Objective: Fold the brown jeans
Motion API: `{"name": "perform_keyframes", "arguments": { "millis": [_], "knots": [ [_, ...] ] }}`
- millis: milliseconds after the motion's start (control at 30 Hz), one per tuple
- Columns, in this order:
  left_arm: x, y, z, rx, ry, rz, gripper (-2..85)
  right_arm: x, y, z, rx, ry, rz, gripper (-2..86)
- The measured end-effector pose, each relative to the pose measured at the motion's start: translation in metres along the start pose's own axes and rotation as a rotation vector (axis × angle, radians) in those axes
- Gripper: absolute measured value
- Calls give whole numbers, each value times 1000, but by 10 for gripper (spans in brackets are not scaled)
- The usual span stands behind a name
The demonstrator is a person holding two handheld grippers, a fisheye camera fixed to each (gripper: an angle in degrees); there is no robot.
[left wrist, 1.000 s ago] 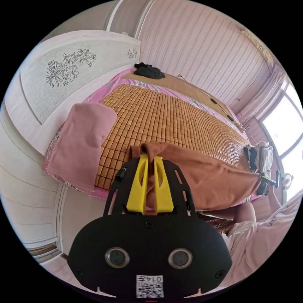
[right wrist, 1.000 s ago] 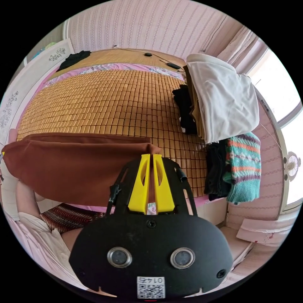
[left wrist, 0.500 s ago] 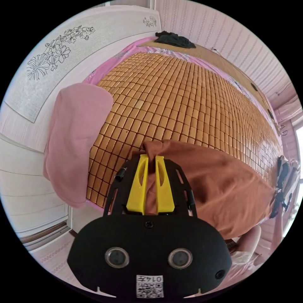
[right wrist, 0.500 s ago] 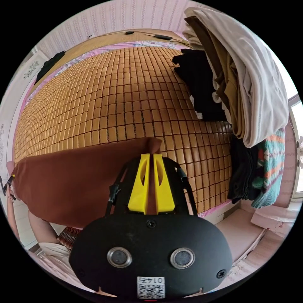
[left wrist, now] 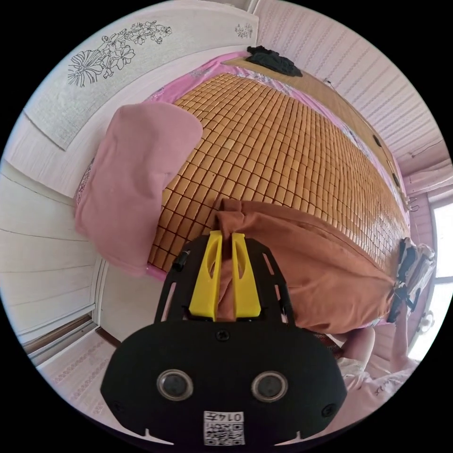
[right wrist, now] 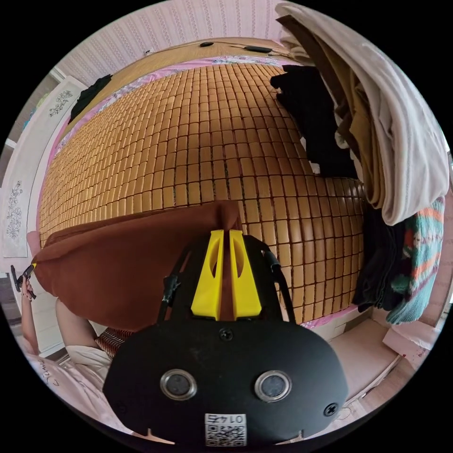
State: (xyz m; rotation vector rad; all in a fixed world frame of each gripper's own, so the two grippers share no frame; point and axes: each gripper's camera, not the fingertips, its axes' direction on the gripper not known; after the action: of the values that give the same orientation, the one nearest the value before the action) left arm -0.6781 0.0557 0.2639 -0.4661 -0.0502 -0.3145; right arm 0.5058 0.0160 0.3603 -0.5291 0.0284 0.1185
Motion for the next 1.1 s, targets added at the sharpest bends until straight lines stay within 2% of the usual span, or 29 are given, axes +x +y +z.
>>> {"name": "perform_keyframes", "arguments": {
  "millis": [100, 267, 400, 567, 667, 733, 800, 933, 1033, 1100],
  "knots": [
    [25, -17, -3, 36, -36, 33, 20, 5, -1, -11, 9, 11, 24, 0],
    [43, -43, -3, 42, 10, 72, 30, 21, 0, -1, -58, 18, 32, 10],
    [74, -54, 34, -79, -163, 168, 61, 42, 29, -8, -12, -31, 107, 46],
    [98, -41, -18, 83, -200, 224, 51, 70, 112, -26, 2, -10, 186, 52],
    [137, -18, -68, 239, -262, 325, 32, 90, 160, -16, 14, -145, 303, 60],
    [188, 7, -86, 265, -133, 502, 18, 99, 188, -9, 96, -284, 401, 73],
    [233, 31, -81, 245, -15, 620, 13, 99, 199, -3, 137, -330, 442, 78],
    [353, 103, -14, 56, 310, 856, 16, 95, 207, 0, 142, -288, 453, 64],
    [427, 149, 27, -49, 400, 951, 33, 96, 227, -15, 221, -269, 485, 65],
    [460, 169, 43, -86, 419, 1007, 48, 91, 230, -9, 197, -276, 451, 80]
  ]
}}
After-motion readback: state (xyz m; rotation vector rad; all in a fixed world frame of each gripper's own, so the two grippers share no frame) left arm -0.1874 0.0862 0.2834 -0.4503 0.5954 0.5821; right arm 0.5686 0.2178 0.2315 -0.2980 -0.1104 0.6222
